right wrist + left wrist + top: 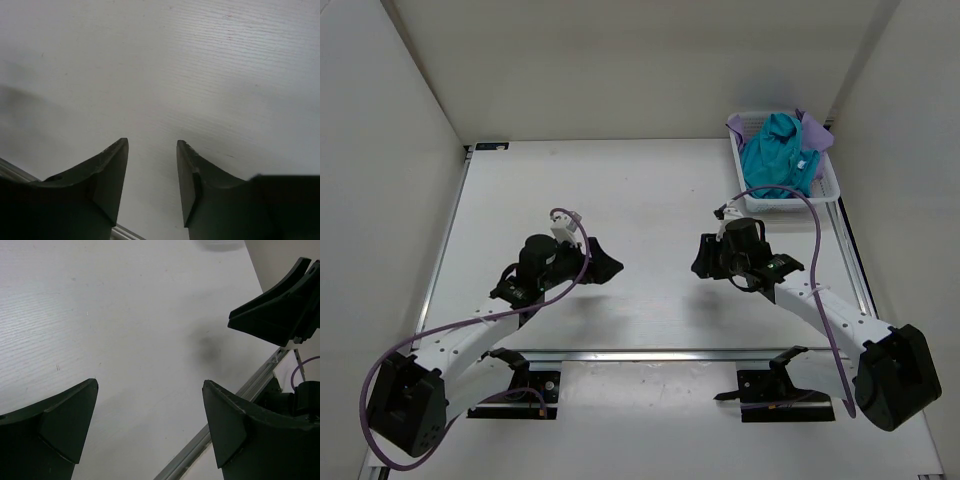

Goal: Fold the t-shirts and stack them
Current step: Grab crumpled tshirt from bin with the right arm

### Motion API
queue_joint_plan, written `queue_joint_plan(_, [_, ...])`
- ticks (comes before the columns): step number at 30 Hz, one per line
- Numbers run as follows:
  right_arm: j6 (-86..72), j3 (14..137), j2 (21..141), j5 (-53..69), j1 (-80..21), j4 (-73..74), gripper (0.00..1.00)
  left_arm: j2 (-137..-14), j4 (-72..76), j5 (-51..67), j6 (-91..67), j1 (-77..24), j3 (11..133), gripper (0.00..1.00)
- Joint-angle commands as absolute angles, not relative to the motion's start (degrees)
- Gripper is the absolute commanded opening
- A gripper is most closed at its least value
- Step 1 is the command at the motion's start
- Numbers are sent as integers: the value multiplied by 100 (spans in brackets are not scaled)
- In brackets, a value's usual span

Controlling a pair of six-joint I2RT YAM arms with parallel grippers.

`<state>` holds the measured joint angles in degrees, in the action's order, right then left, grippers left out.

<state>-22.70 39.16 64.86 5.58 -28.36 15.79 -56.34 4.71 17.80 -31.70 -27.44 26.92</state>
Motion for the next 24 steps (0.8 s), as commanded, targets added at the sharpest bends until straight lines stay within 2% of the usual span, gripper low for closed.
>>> queue_joint_plan(1, [-2320, 4086, 6556, 659, -2830, 1336, 38, -5538, 904, 2161, -3111, -2663, 2576, 97])
queue_joint_plan(2, [-2320, 4122, 6583, 633, -2839, 1345, 33, -5502, 1123, 2180, -3190, -2646, 2471, 95])
queue_joint_plan(3, [-2338, 4139, 6618, 694, -2848, 1353, 25, -5476, 1255, 2319, -3208, -2654, 2409, 82])
queue_joint_plan(4, [-2364, 4140, 6670, 686, -2865, 1354, 11, -5510, 1361, 2364, -3225, -2698, 2356, 62])
queue_joint_plan(5, [-2356, 4227, 6767, 746, -2848, 1301, 4, -5580, 1319, 2277, -3226, -2733, 2399, 37])
queue_joint_plan(7, [-2355, 4333, 6820, 695, -2874, 1292, 0, -5616, 1484, 2267, -3339, -2672, 2364, 23])
queue_joint_plan(8, [-2364, 4403, 6873, 694, -2918, 1309, 0, -5642, 1677, 2328, -3401, -2654, 2312, 21])
queue_joint_plan(11, [-2338, 4666, 7039, 615, -2822, 1353, 0, -5608, 2055, 2382, -3630, -2593, 2224, 23])
queue_joint_plan(15, [-2312, 5367, 7268, 615, -2112, 1703, 0, -5782, 3119, 2882, -4225, -2418, 1706, 23])
queue_joint_plan(17, [-2251, 5754, 7496, 310, -1813, 1950, 0, -5897, 3357, 2988, -4281, -2355, 1600, 35])
queue_joint_plan(19, [-2189, 6055, 7681, 290, -1399, 2082, 0, -5933, 3217, 2927, -4149, -2434, 1617, 37])
queue_joint_plan(21, [-2188, 6336, 7926, 220, -855, 2135, 0, -5828, 2998, 2787, -4148, -2540, 1591, 33])
queue_joint_plan(24, [-2066, 6748, 8164, 0, -441, 2294, 0, -4978, 3101, 2373, -4877, -2312, 935, 43])
